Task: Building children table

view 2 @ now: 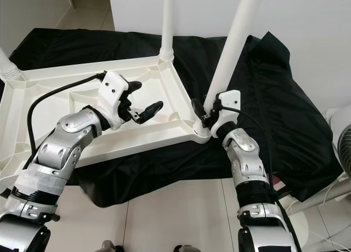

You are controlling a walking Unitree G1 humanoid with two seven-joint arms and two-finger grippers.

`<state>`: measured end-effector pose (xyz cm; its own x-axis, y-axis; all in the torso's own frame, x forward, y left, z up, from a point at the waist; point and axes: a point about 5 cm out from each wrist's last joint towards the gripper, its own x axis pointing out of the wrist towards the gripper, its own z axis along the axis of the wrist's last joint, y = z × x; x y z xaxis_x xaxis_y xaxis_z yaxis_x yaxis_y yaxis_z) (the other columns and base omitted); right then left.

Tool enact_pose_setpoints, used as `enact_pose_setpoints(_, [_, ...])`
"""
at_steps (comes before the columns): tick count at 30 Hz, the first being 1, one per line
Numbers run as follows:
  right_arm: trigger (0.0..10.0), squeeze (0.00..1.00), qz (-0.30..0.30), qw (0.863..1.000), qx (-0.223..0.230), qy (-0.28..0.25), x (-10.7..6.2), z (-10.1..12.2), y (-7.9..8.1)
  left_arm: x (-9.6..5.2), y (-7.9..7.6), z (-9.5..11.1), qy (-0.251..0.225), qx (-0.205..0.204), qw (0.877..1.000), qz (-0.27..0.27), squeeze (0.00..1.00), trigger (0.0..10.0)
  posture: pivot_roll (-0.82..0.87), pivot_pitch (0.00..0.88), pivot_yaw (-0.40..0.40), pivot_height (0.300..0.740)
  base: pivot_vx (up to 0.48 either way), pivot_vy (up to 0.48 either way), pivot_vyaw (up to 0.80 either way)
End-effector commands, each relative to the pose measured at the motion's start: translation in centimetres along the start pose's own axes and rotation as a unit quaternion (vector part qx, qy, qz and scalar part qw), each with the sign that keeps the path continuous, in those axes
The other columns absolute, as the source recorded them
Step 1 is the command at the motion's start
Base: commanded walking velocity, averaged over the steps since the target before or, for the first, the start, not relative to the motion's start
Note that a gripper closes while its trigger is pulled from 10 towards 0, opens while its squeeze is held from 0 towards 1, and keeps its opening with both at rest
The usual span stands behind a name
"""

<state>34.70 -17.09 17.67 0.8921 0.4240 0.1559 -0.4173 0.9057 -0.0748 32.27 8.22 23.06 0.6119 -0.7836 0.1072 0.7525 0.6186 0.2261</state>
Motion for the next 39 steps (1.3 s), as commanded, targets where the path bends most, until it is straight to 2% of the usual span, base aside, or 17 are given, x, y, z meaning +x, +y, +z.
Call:
enact_pose_setpoints(1, [10.0, 0.0, 0.015, 1.0, 0.001, 0.007, -0.2, 0.2, -0.1, 0.3, -1.1, 1.8, -0.033, -0.003, 0.996, -0.087, 0.0, 10.0, 0.01, 0.062, -0.04, 0.74, 0.0, 0.0, 0.0])
enact_pose_setpoints(2, [10.0, 0.0, 0.015, 1.0, 0.001, 0.007, -0.2, 0.2, -0.1, 0.3, -1.1, 1.8, -0.033, -0.003, 0.996, -0.087, 0.0, 10.0, 0.01, 0.062, -0.04, 0.74, 0.0, 0.0, 0.0])
enact_pose_setpoints(5, [10.0, 0.0, 0.038, 0.999, -0.015, 0.007, -0.7, 1.3, -0.6, 0.8, -2.1, 3.3, -0.068, -0.027, 0.987, -0.143, 0.0, 10.0, 0.0, 0.052, -0.044, 0.74, 0.0, 0.0, 0.0])
enact_pose_setpoints(14, [10.0, 0.0, 0.105, 0.993, -0.04, 0.021, -1.0, 1.9, 0.0, 1.3, -3.4, 4.5, -0.084, -0.041, 0.97, -0.224, 0.0, 10.0, -0.01, 0.032, -0.041, 0.74, 0.0, 0.0, 0.0])
enact_pose_setpoints(17, [10.0, 0.0, 0.153, 0.986, -0.046, 0.036, -1.0, 1.8, 1.0, 1.5, -4.7, 4.7, -0.077, -0.052, 0.952, -0.291, 0.0, 10.0, -0.01, 0.017, -0.038, 0.74, 0.0, 0.0, 0.0])
enact_pose_setpoints(18, [10.0, 0.0, 0.153, 0.986, -0.046, 0.036, -1.0, 1.8, 1.0, 1.5, -4.7, 4.7, -0.077, -0.052, 0.952, -0.291, 0.0, 10.0, -0.01, 0.017, -0.038, 0.74, 0.0, 0.0, 0.0])
enact_pose_setpoints(21, [10.0, 0.0, 0.204, 0.977, -0.049, 0.049, -1.0, 1.7, 2.0, 1.8, -5.5, 4.8, -0.074, -0.053, 0.94, -0.33, 0.0, 10.0, -0.01, 0.001, -0.036, 0.74, 0.0, 0.0, 0.0])
enact_pose_setpoints(24, [10.0, 0.0, 0.215, 0.974, -0.049, 0.052, -1.0, 1.7, 2.2, 1.8, -5.7, 4.9, -0.073, -0.057, 0.935, -0.342, 0.0, 10.0, -0.01, 0.0, -0.035, 0.74, 0.0, 0.0, 0.0])
enact_pose_setpoints(26, [10.0, 0.0, 0.242, 0.967, -0.049, 0.062, -1.2, 1.5, 2.8, 1.6, -6.2, 5.3, -0.08, -0.068, 0.923, -0.371, 0.0, 10.0, -0.01, 0.0, -0.032, 0.74, 0.0, 0.0, 0.0])
enact_pose_setpoints(27, [10.0, 0.0, 0.242, 0.967, -0.049, 0.062, -1.2, 1.5, 2.8, 1.6, -6.2, 5.3, -0.08, -0.068, 0.923, -0.371, 0.0, 10.0, -0.01, 0.0, -0.032, 0.74, 0.0, 0.0, 0.0])
enact_pose_setpoints(28, [10.0, 0.0, 0.27, 0.959, -0.051, 0.072, -1.4, 1.2, 3.4, 1.5, -6.5, 5.5, -0.082, -0.074, 0.917, -0.384, 0.0, 10.0, -0.01, 0.0, -0.028, 0.74, 0.0, 0.0, 0.0])
enact_pose_setpoints(31, [10.0, 0.0, 0.281, 0.956, -0.05, 0.075, -1.5, 1.1, 3.7, 1.6, -6.6, 5.5, -0.082, -0.074, 0.915, -0.388, 0.0, 10.0, -0.01, 0.0, -0.027, 0.74, 0.0, 0.0, 0.0])
enact_pose_setpoints(33, [10.0, 0.0, 0.309, 0.947, -0.044, 0.083, -1.9, 0.8, 4.4, 1.5, -6.7, 5.7, -0.085, -0.084, 0.91, -0.398, 0.0, 10.0, -0.01, 0.0, -0.026, 0.74, 0.0, 0.0, 0.0])
enact_pose_setpoints(36, [10.0, 0.0, 0.318, 0.943, -0.045, 0.089, -2.1, 0.5, 4.8, 1.4, -6.8, 6.0, -0.089, -0.1, 0.904, -0.406, 0.0, 10.0, -0.01, 0.0, -0.024, 0.74, 0.0, 0.0, 0.0])
enact_pose_setpoints(39, [10.0, 0.0, 0.319, 0.942, -0.047, 0.091, -2.2, 0.4, 4.8, 1.6, -6.7, 6.0, -0.085, -0.104, 0.906, -0.402, 0.0, 10.0, -0.01, 0.0, -0.024, 0.74, 0.0, 0.0, 0.0])
